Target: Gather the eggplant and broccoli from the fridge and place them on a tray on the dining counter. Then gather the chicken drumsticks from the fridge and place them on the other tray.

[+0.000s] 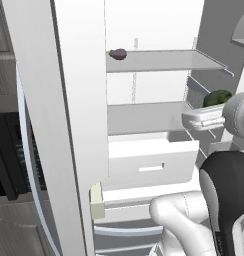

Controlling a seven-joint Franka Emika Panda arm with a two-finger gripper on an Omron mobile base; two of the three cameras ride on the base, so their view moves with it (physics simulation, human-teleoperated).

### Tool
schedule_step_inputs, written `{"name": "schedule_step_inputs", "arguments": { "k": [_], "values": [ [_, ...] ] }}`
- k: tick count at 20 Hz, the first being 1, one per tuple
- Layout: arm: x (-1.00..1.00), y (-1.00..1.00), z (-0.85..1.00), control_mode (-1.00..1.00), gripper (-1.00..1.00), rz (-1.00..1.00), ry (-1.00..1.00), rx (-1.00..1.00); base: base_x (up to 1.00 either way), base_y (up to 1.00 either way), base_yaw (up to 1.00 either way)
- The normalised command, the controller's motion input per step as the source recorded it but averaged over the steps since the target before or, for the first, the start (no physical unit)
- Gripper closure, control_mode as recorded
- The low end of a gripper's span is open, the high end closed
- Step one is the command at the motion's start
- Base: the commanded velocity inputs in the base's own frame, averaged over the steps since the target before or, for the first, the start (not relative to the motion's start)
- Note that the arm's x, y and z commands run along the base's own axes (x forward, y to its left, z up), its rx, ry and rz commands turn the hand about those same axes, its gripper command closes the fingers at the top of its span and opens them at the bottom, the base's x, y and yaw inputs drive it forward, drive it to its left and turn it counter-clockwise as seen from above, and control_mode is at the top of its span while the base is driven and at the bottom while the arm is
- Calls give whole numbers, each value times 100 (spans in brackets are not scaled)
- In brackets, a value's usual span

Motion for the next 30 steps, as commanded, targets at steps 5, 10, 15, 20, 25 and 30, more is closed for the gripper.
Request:
{"name": "schedule_step_inputs", "arguments": {
  "k": [5,10,15,20,25,30],
  "values": [
    [-41,-1,-3,-100,100,-3,-5,0,0,0,0],
    [-25,-3,-4,100,100,-1,-3,0,-47,-4,0],
    [0,0,0,100,100,0,0,0,-85,-1,0],
    [0,0,0,100,100,0,0,0,-74,-9,0],
    [0,0,0,100,100,0,0,0,-75,-47,3],
    [0,0,0,100,100,0,0,0,-95,-36,9]
  ]
}}
